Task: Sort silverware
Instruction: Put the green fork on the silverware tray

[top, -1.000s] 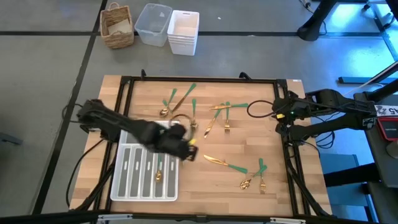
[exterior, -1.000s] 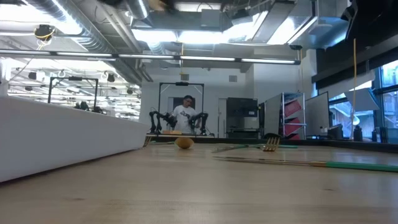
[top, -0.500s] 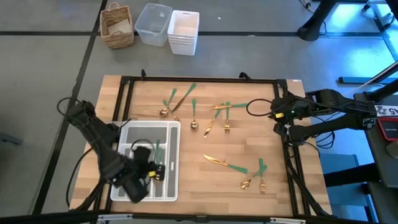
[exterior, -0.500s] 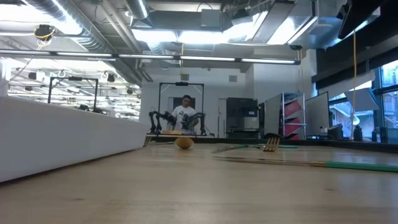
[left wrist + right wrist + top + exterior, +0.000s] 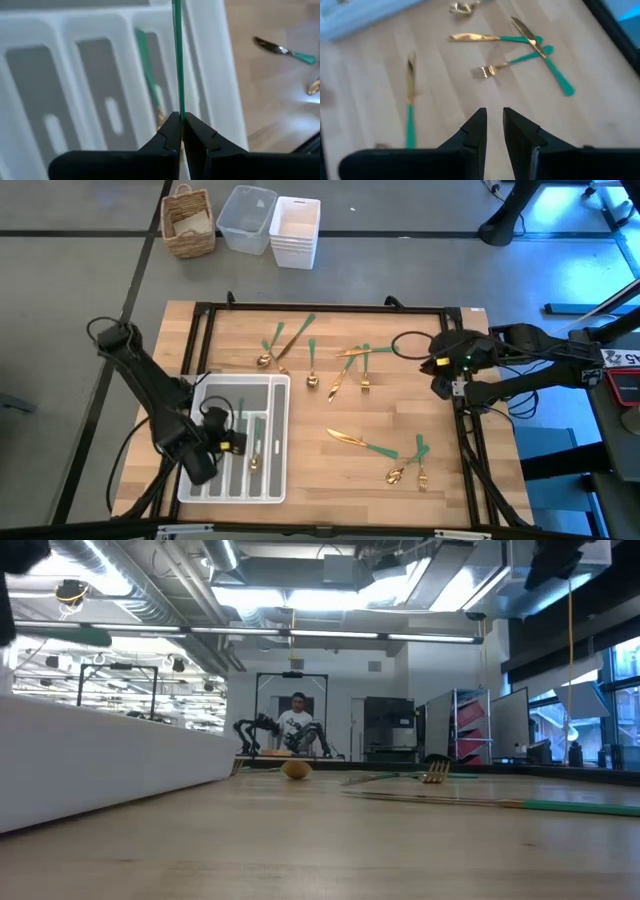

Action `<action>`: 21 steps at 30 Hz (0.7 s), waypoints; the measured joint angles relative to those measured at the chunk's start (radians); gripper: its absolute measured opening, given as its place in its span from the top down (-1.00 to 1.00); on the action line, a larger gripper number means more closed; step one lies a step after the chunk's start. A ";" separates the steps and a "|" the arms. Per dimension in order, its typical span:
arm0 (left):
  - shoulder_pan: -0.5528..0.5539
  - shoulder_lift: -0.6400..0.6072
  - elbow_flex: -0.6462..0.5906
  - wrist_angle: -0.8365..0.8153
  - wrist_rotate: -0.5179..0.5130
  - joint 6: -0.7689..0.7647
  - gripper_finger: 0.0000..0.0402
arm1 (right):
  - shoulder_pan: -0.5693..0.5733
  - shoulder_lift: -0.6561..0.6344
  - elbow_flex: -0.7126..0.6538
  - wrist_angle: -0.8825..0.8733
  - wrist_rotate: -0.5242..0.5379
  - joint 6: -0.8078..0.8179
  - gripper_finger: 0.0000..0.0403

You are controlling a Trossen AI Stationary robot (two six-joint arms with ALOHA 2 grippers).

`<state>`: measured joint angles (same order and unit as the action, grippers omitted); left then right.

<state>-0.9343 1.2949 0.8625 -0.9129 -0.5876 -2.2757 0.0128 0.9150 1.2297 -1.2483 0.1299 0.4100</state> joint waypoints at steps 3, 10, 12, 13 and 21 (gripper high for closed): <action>-0.027 -0.077 -0.103 0.085 0.001 -0.001 1.00 | 0.000 0.006 0.000 0.048 -0.010 0.060 0.68; -0.059 -0.107 -0.345 0.437 0.031 -0.024 1.00 | 0.000 0.048 0.000 0.177 -0.009 0.177 0.68; -0.063 -0.107 -0.375 0.442 0.054 -0.042 1.00 | 0.000 0.073 0.000 0.199 -0.005 0.205 0.68; -0.062 -0.107 -0.382 0.444 0.082 -0.045 1.00 | 0.000 0.089 0.000 0.213 0.002 0.219 0.68; -0.060 -0.108 -0.387 0.500 0.157 -0.048 0.96 | 0.000 0.258 0.000 0.232 0.032 0.275 0.68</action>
<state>-0.9947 1.1873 0.4755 -0.4127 -0.4305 -2.3239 0.0128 1.1731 1.2301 -1.0165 0.1615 0.6850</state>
